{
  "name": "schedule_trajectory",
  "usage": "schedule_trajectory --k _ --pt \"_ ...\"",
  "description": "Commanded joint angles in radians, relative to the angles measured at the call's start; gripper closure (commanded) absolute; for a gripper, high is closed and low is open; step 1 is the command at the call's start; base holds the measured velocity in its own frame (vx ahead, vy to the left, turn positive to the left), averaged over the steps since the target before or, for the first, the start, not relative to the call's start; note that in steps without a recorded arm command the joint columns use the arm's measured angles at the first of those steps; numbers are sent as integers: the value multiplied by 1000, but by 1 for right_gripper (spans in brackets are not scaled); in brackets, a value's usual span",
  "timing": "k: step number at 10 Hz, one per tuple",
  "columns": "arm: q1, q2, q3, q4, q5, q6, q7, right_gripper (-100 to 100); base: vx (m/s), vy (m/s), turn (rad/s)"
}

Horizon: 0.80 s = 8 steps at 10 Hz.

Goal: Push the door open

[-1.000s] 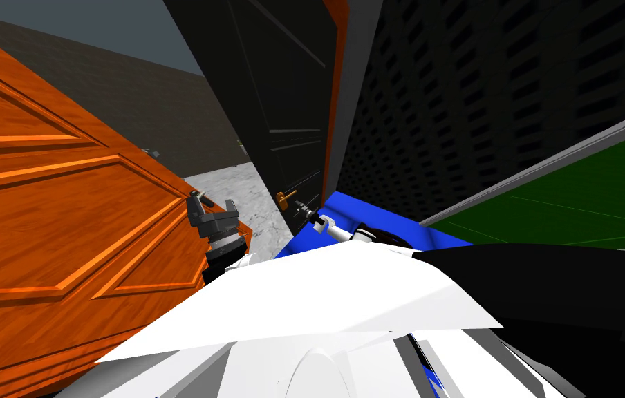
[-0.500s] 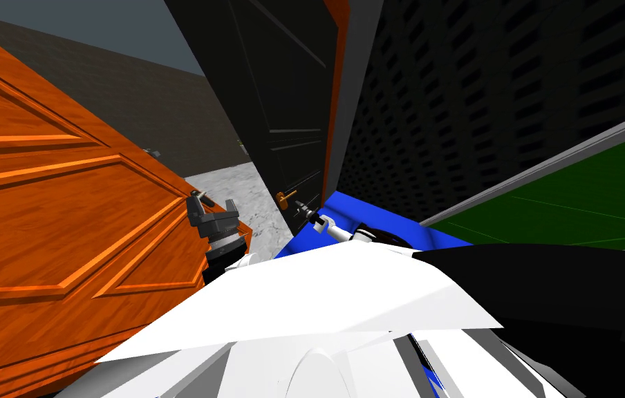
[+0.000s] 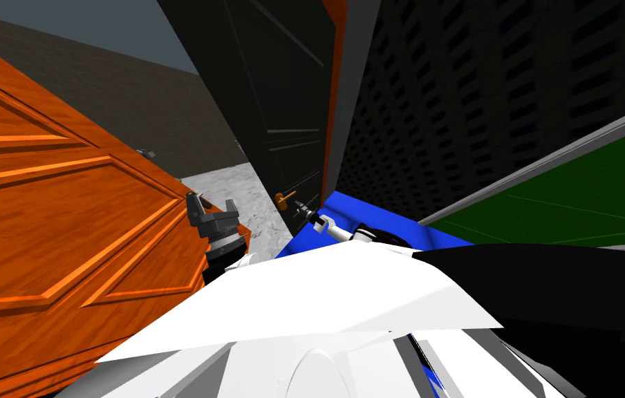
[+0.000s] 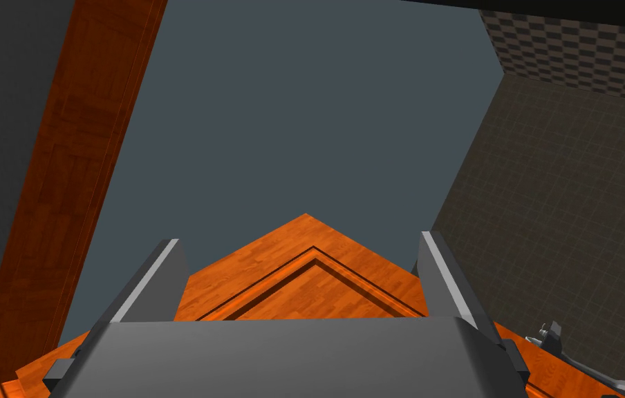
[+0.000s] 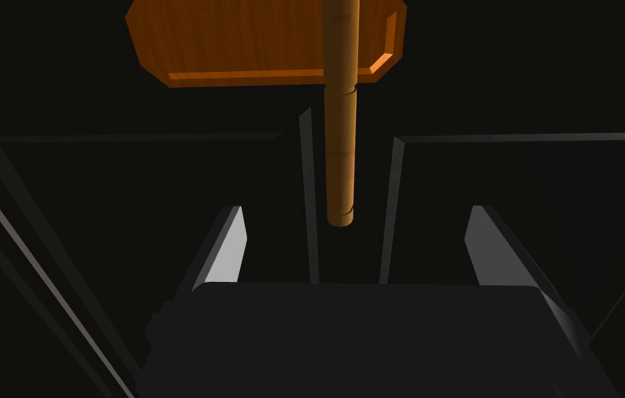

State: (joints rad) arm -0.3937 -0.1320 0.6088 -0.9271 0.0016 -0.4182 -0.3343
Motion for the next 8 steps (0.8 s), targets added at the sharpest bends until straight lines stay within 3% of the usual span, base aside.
schedule_trajectory --k 1,8 --pt "0 0 0 0 0 0 0 -100 6 -1 -9" --pt "0 -1 2 0 0 0 -1 -100 6 0 3"
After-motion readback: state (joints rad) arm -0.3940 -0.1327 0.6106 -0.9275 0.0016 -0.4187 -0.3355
